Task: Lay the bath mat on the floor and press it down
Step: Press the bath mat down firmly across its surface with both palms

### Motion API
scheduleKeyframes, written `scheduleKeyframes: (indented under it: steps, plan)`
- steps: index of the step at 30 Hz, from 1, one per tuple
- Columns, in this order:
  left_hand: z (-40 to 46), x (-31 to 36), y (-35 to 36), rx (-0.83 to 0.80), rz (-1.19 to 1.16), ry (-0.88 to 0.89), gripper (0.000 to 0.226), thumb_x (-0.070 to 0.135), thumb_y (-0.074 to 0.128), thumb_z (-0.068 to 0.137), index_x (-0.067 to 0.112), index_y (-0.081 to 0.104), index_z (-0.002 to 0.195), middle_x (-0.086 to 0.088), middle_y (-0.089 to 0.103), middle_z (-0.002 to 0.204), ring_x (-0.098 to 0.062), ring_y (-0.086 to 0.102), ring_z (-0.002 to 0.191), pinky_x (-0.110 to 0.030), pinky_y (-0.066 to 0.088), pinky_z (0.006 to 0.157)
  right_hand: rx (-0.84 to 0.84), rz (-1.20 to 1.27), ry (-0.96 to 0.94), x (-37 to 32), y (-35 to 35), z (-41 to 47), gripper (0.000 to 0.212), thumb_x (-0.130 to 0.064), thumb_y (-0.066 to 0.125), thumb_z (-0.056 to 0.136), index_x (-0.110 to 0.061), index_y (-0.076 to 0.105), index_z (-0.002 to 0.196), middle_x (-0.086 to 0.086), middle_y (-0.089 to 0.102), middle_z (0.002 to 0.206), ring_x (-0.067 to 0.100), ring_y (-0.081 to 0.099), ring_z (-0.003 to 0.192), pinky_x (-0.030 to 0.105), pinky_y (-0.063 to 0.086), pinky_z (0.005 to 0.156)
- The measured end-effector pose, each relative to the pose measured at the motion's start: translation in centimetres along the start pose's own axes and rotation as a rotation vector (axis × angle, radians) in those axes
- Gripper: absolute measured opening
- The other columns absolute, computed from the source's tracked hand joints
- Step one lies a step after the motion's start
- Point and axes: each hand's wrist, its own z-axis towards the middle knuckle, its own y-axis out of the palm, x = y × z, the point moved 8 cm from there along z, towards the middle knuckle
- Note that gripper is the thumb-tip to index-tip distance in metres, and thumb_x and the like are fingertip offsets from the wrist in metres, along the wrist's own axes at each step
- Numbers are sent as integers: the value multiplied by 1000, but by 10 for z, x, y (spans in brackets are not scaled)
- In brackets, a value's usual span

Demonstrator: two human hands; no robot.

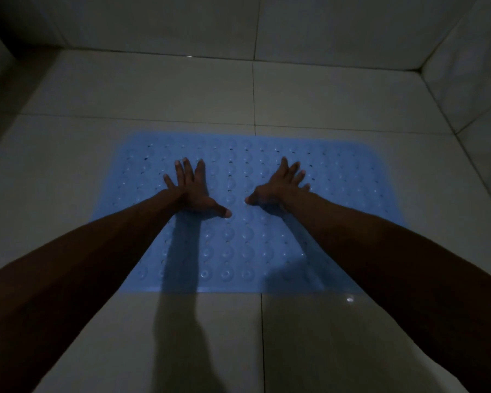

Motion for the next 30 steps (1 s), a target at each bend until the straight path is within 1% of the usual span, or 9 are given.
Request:
scheduleKeyframes:
  steps: [2,6,9,15,18,21,23,26,30]
  plan:
    - [2,0,1,-1,-19,8,155,86,68,41,24,-27,147,-12,-39,150,-33,-36,137,-63,-16,107,-46,-73,-48,-8,-6,8,144,-54,84,65,-20,-27,150,14,-38,153,40,-30,142,62,-13,112]
    - [6,0,-1,41,-92,-5,141,88,60,53,24,-20,150,-10,-33,154,-30,-32,140,-60,-16,110,-158,-149,-146,-2,-1,17,141,-67,78,64,-25,-24,151,8,-38,155,38,-30,143,64,-10,113]
    - [7,1,2,65,-99,-23,137,86,60,57,25,-20,150,-8,-32,154,-29,-31,140,-59,-17,109,-142,-160,-176,1,2,18,141,-72,75,63,-27,-25,151,6,-39,154,36,-33,142,62,-12,114]
    - [8,0,3,52,-109,-41,134,84,60,60,25,-22,149,-7,-34,154,-28,-32,140,-58,-17,109,-133,-128,-178,1,4,19,140,-69,76,64,-27,-25,151,6,-40,153,34,-35,141,61,-15,113]
    - [7,2,2,88,-130,-60,136,79,64,61,22,-23,149,-8,-33,154,-29,-31,140,-60,-17,110,-123,-69,-164,0,4,24,132,-72,71,67,-28,-20,152,5,-37,155,33,-33,142,61,-15,113]
    - [8,5,-6,58,-129,-115,142,75,70,59,22,-27,147,-12,-33,153,-33,-29,141,-63,-13,111,-84,-28,-160,1,2,26,118,-80,56,74,-29,-15,154,4,-33,157,31,-30,144,59,-15,113]
    - [8,6,-13,32,-96,-131,146,75,73,55,23,-30,146,-14,-35,152,-35,-30,140,-64,-12,110,-65,-45,-158,0,4,25,113,-79,52,78,-28,-15,154,4,-32,158,31,-30,144,59,-15,114]
    - [13,10,-19,8,-56,-111,150,74,75,51,24,-32,144,-15,-37,150,-37,-31,139,-66,-12,109,-31,-67,-132,1,5,25,111,-76,53,80,-28,-14,154,3,-32,158,31,-30,144,59,-15,115]
    - [18,7,-20,-16,-49,-111,155,79,74,44,25,-31,145,-15,-38,150,-37,-31,139,-66,-11,109,24,9,-98,-3,2,24,116,-68,65,78,-26,-11,155,4,-30,159,30,-28,145,58,-15,115]
